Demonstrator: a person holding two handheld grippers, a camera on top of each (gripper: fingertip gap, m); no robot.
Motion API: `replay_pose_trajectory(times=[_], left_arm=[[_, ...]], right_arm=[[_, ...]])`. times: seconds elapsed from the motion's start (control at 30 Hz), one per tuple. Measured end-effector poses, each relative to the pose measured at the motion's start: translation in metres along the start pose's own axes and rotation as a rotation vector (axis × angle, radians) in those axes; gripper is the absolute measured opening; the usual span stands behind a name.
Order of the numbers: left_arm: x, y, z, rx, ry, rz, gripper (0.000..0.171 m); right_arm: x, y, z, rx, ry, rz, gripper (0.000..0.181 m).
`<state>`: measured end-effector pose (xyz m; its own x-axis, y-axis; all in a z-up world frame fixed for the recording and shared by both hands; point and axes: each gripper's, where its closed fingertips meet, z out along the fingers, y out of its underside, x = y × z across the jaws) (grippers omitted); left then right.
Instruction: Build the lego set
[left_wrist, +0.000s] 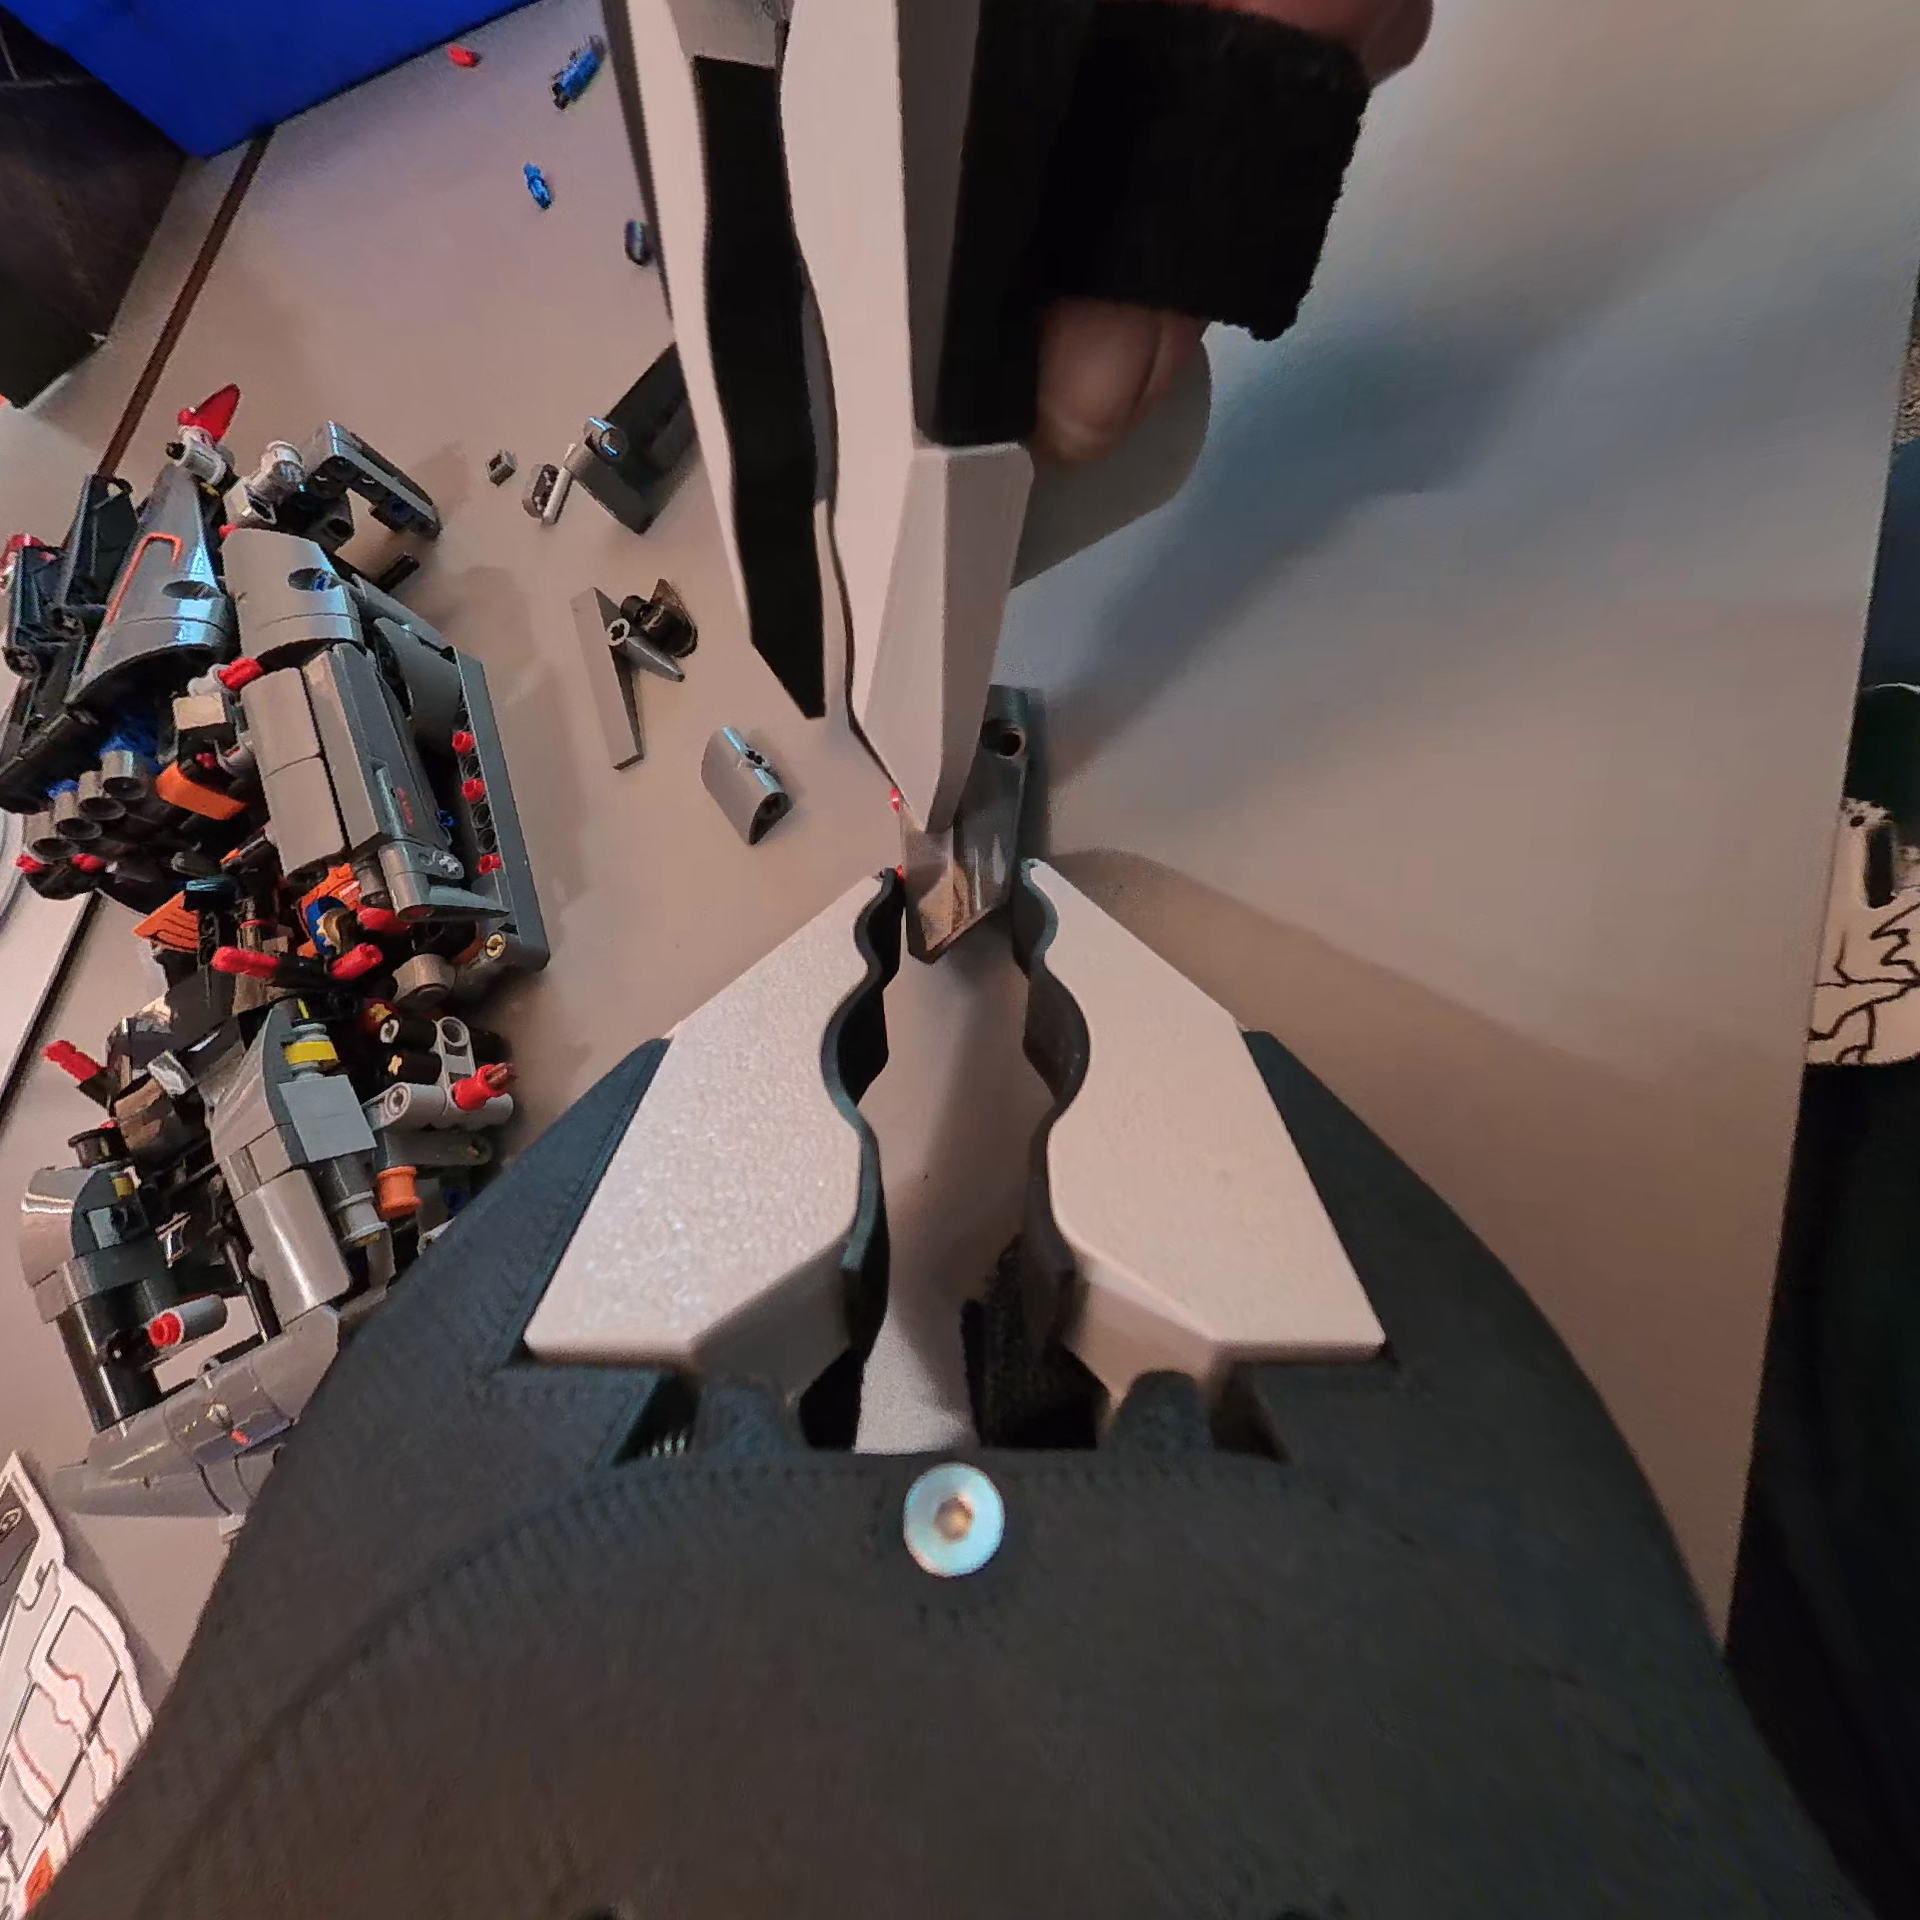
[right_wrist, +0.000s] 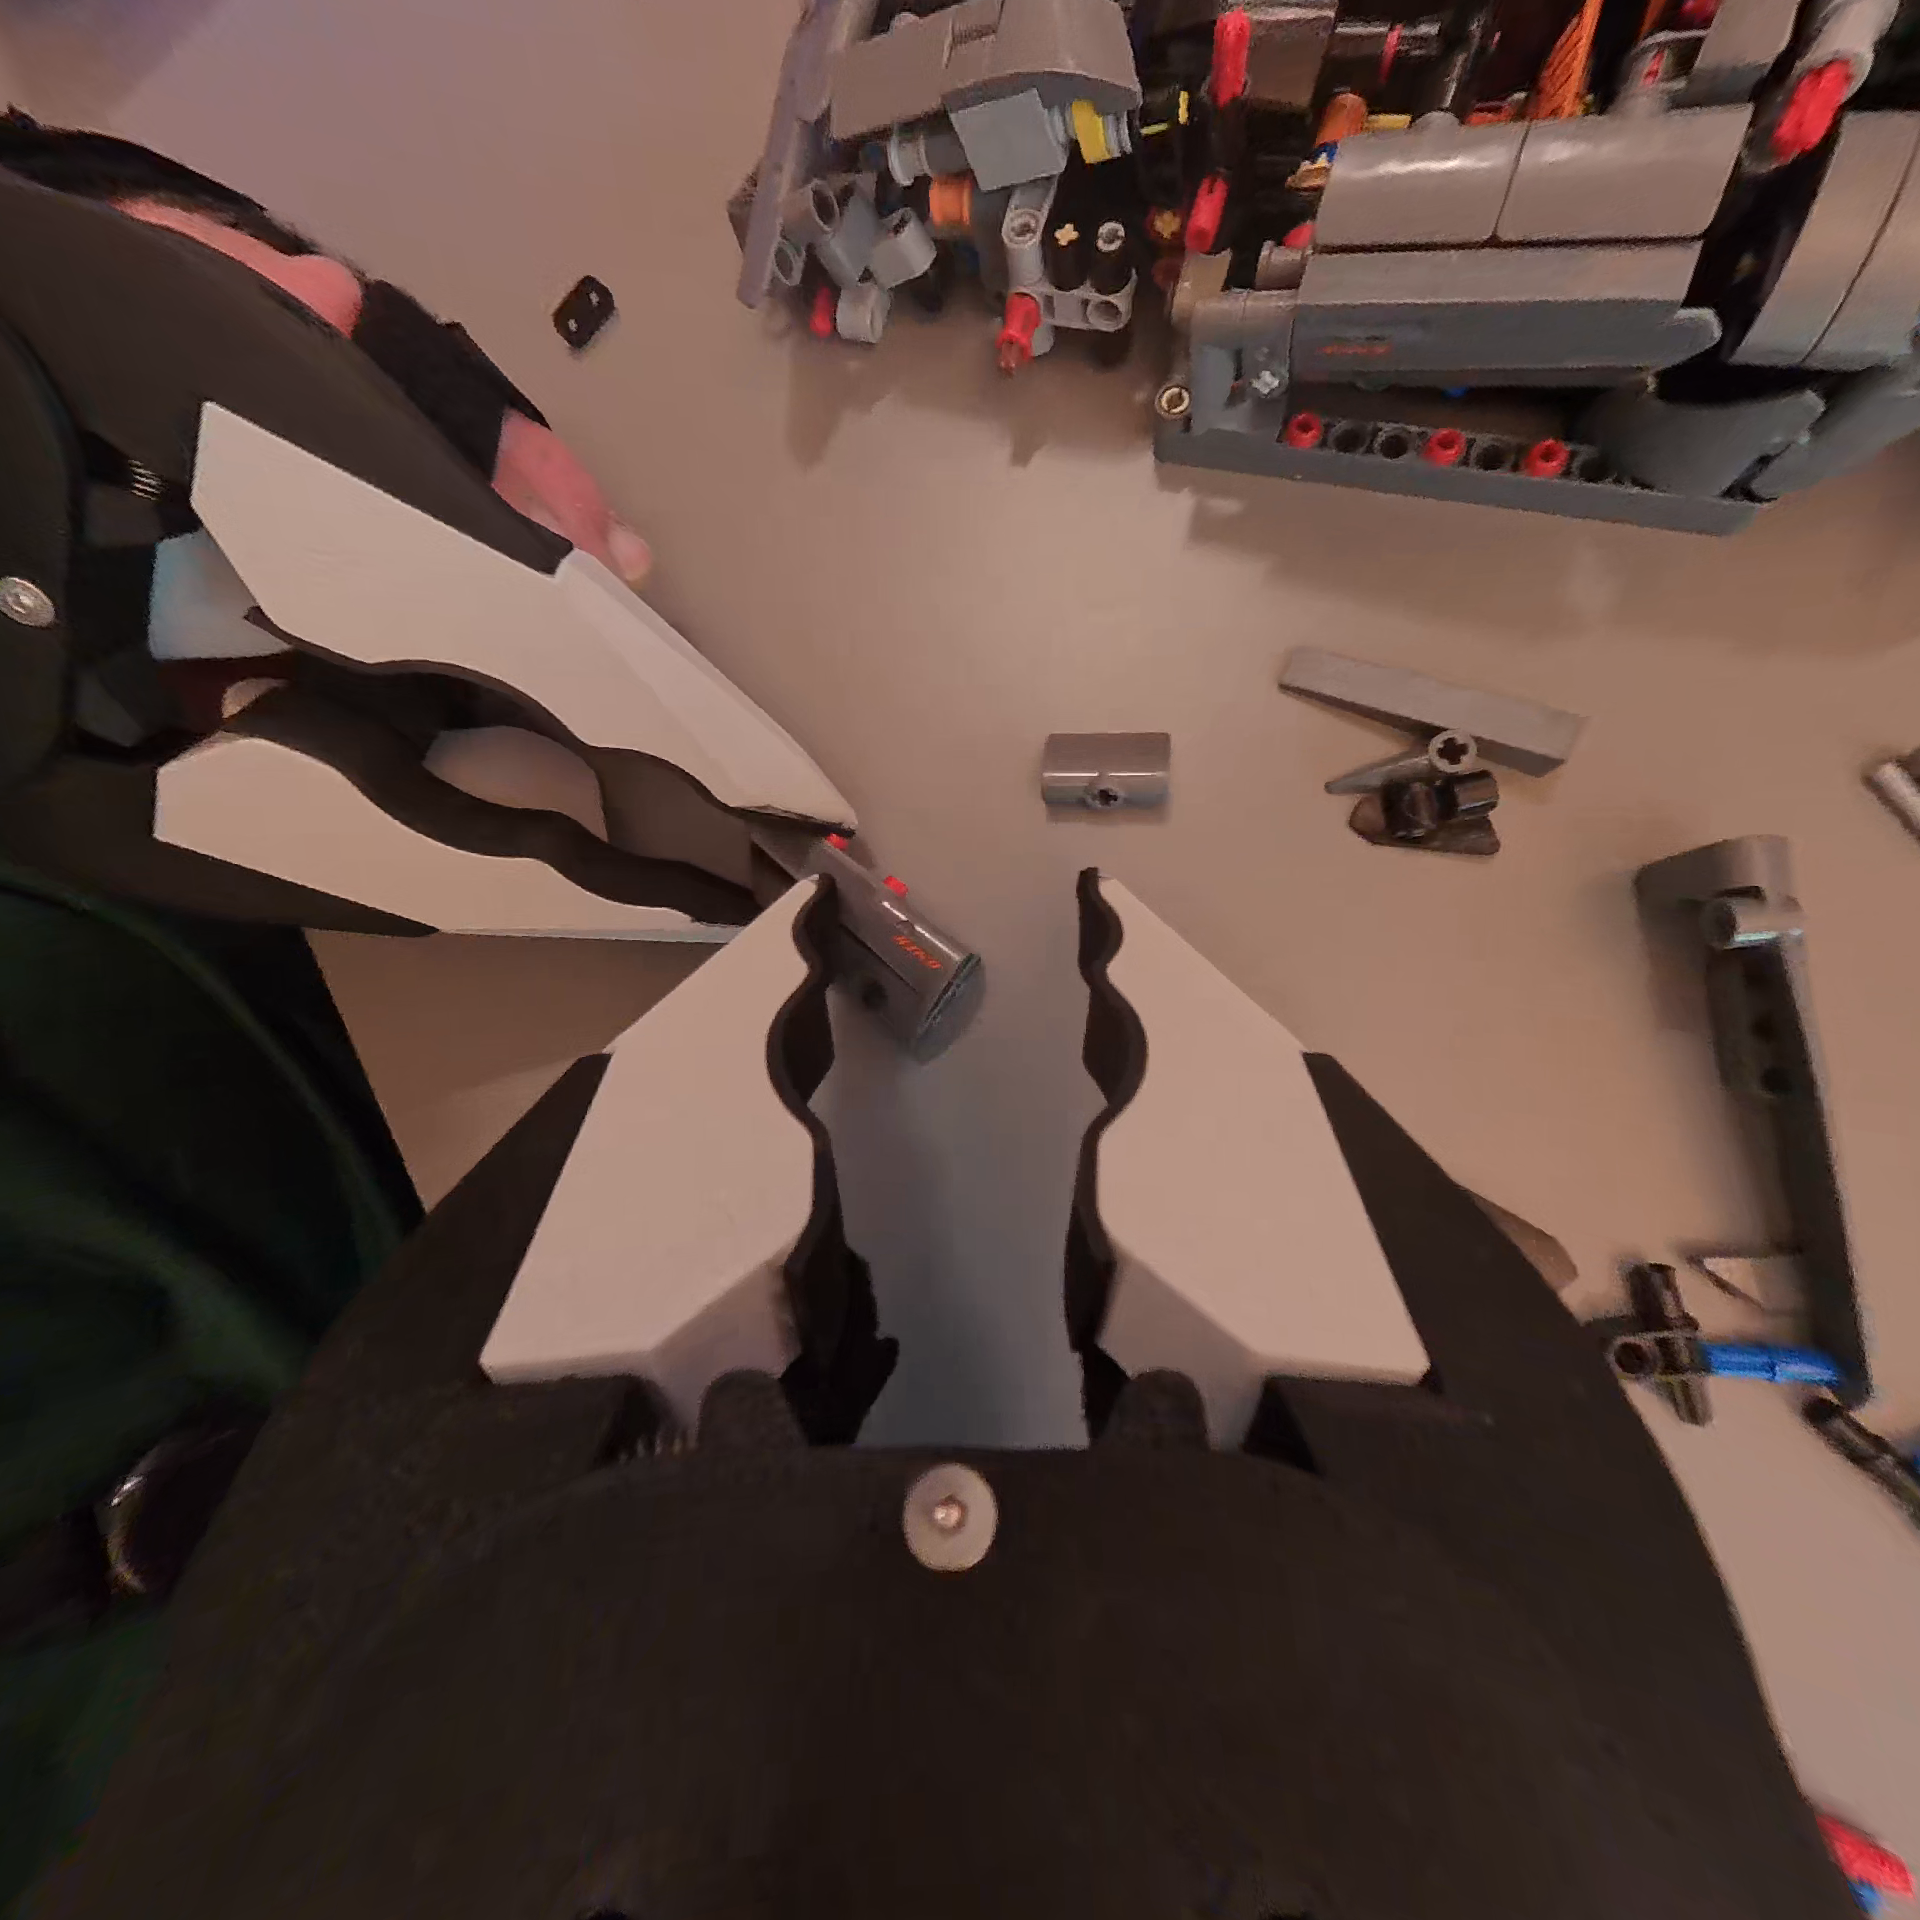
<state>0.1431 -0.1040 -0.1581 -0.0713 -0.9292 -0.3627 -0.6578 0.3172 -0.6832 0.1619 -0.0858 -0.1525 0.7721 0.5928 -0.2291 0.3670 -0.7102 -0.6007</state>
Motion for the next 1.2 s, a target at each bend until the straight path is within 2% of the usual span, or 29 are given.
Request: replay_pose_trajectory(times=[0.13,0.23,0.47,0.87,1.0,1.2], left_arm=[[-0.002,0.001,-0.002,-0.009,-0.032,0.014,0.021],[-0.003,0.001,-0.007,-0.018,-0.048,0.020,0.025],[0.003,0.000,0.000,-0.056,-0.022,0.051,0.014],[-0.003,0.011,-0.003,-0.065,0.044,-0.164,0.006],[-0.004,0.013,-0.007,-0.071,0.049,-0.184,0.010],[0.003,-0.014,-0.009,0.022,0.055,-0.115,0.012]], right_arm=[[-0.002,0.003,0.003,-0.018,0.004,-0.029,0.032],[-0.004,0.003,0.005,-0.017,-0.012,-0.030,0.031],[-0.006,0.002,0.006,0.001,-0.045,-0.016,0.026],[-0.001,0.006,0.001,-0.010,-0.052,0.014,0.028],[0.000,0.002,-0.011,0.030,-0.058,0.032,0.030],[0.009,0.000,-0.034,0.086,-0.026,0.069,0.028]])
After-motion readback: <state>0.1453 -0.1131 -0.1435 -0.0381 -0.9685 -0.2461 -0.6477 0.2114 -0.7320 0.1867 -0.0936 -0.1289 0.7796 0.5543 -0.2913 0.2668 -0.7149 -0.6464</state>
